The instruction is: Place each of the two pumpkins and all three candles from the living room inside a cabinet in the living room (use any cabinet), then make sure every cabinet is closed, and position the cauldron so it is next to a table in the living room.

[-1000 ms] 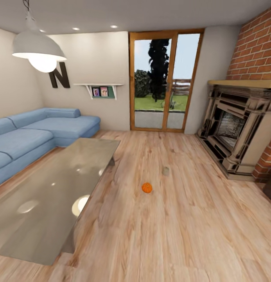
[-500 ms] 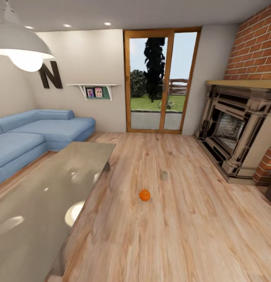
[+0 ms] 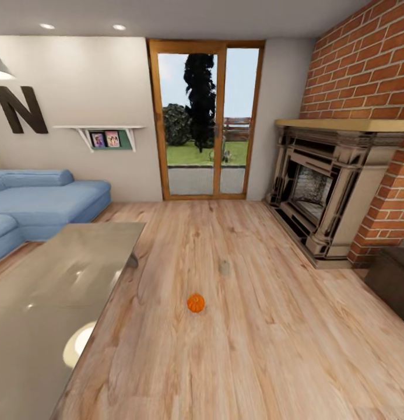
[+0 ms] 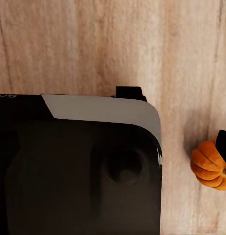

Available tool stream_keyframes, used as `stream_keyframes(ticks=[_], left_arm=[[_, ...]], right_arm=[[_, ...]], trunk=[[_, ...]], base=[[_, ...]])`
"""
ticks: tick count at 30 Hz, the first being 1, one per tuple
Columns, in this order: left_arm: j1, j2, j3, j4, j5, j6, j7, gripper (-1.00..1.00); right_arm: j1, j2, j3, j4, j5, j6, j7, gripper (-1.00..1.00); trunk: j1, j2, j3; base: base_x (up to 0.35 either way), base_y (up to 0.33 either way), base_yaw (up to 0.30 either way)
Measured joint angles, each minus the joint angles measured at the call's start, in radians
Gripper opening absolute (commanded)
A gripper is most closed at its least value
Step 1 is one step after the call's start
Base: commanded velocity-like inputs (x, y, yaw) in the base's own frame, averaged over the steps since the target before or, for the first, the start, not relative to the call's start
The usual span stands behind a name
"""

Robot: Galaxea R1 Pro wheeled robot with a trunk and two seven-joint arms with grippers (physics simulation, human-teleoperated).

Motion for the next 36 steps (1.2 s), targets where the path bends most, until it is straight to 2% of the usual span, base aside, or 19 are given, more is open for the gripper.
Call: stream_keyframes(ticks=[36], left_arm=[[0.000,0.000,0.000,0.000,0.000,0.000,0.000,1.00]], right_arm=[[0.000,0.000,-0.003,0.000,-0.001,-0.002,-0.001,1.00]], trunk=[[0.000,0.000,0.002]], base=[[0.314,0.124,-0.283]])
